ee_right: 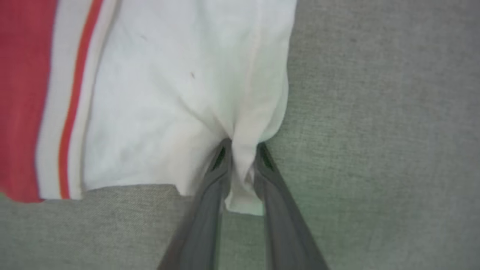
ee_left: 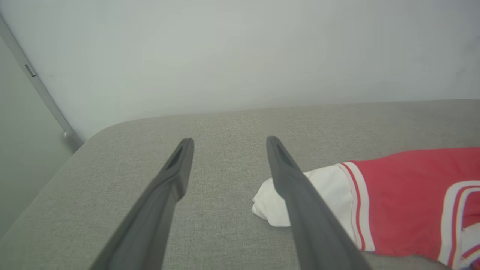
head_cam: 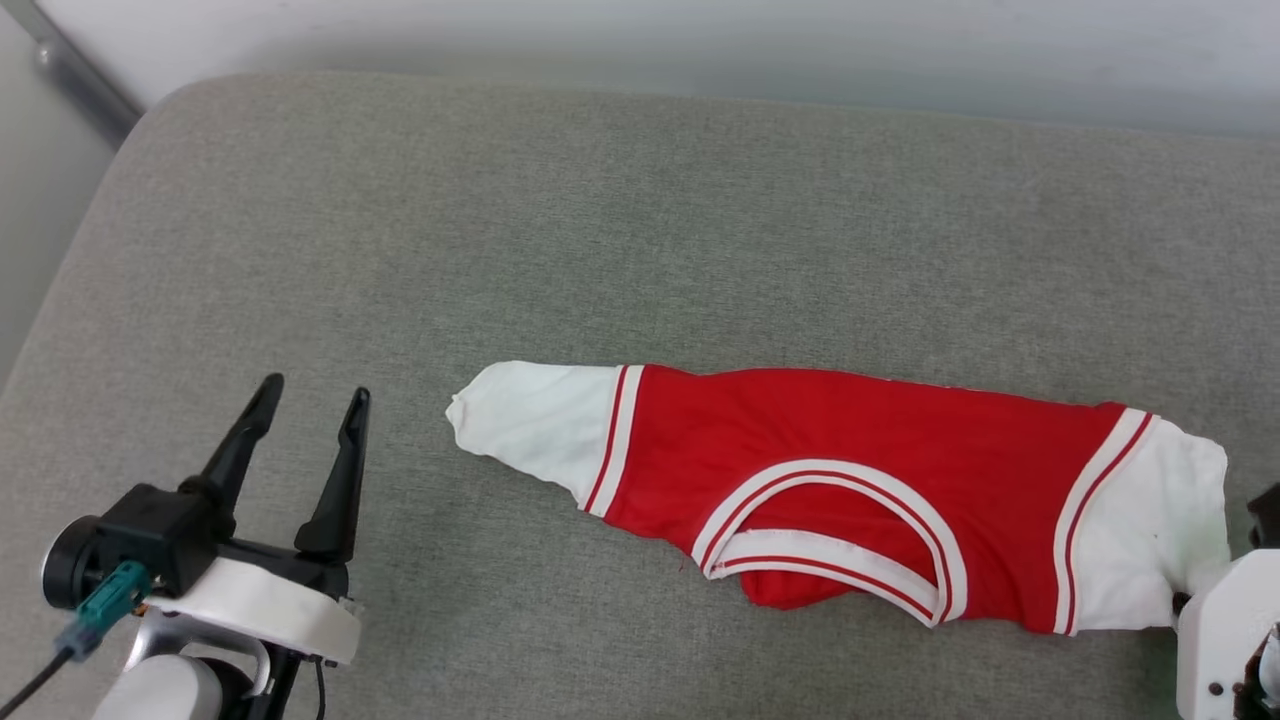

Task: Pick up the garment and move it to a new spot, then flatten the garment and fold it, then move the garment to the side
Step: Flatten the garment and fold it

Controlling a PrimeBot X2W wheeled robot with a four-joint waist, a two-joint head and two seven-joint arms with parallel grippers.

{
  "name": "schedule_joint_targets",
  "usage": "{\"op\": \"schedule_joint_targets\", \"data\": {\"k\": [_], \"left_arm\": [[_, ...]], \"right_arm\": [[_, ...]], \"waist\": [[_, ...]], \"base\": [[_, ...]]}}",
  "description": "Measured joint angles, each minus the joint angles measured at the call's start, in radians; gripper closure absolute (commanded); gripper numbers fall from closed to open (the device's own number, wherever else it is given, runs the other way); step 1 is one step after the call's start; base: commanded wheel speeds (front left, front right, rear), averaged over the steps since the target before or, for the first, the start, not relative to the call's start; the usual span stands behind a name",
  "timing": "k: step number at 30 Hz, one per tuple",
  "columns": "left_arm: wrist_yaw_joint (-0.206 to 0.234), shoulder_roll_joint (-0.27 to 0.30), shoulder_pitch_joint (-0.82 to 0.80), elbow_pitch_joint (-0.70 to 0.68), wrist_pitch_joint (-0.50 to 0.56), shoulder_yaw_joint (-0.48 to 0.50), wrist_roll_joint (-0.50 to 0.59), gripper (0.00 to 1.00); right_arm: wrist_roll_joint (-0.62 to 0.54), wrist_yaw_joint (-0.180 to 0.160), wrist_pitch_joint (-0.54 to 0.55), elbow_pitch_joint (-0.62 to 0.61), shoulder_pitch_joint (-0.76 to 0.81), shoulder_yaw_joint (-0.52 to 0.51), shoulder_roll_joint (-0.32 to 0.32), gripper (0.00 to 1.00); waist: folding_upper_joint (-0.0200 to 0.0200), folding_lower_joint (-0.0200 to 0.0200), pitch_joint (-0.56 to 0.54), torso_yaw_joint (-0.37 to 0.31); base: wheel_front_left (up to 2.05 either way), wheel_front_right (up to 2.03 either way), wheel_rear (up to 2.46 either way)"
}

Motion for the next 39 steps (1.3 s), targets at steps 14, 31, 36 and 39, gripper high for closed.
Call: {"op": "schedule_joint_targets", "data": {"k": [14, 31, 36, 39], "left_arm": [[-0.088, 0.128, -0.185, 0.080, 0.624, -0.099, -0.168, 0.00], [-0.121, 0.123, -0.350, 0.193, 0.839, -0.163, -0.215, 0.00], [-0.141, 0.124, -0.373, 0.221, 0.876, -0.193, -0.215, 0.55], [-0.156, 0.119, -0.384, 0.235, 0.892, -0.208, -0.229, 1.00]], "right_arm": [[0.009, 0.002, 0.013, -0.165, 0.061, -0.009, -0.028, 1.00], [-0.016, 0.002, 0.018, -0.257, 0.046, 0.027, 0.023, 1.00], [-0.016, 0.002, 0.018, -0.265, 0.045, 0.027, 0.024, 1.00], [-0.016, 0.001, 0.018, -0.265, 0.043, 0.028, 0.024, 1.00]], "waist": [[0.0000, 0.0001, 0.048, -0.073], [0.0000, 0.0001, 0.145, -0.131], [0.0001, 0.0000, 0.159, -0.138], [0.0000, 0.0000, 0.159, -0.139]], "base": [[0.00, 0.00, 0.00], [0.00, 0.00, 0.00], [0.00, 0.00, 0.00], [0.00, 0.00, 0.00]]}}
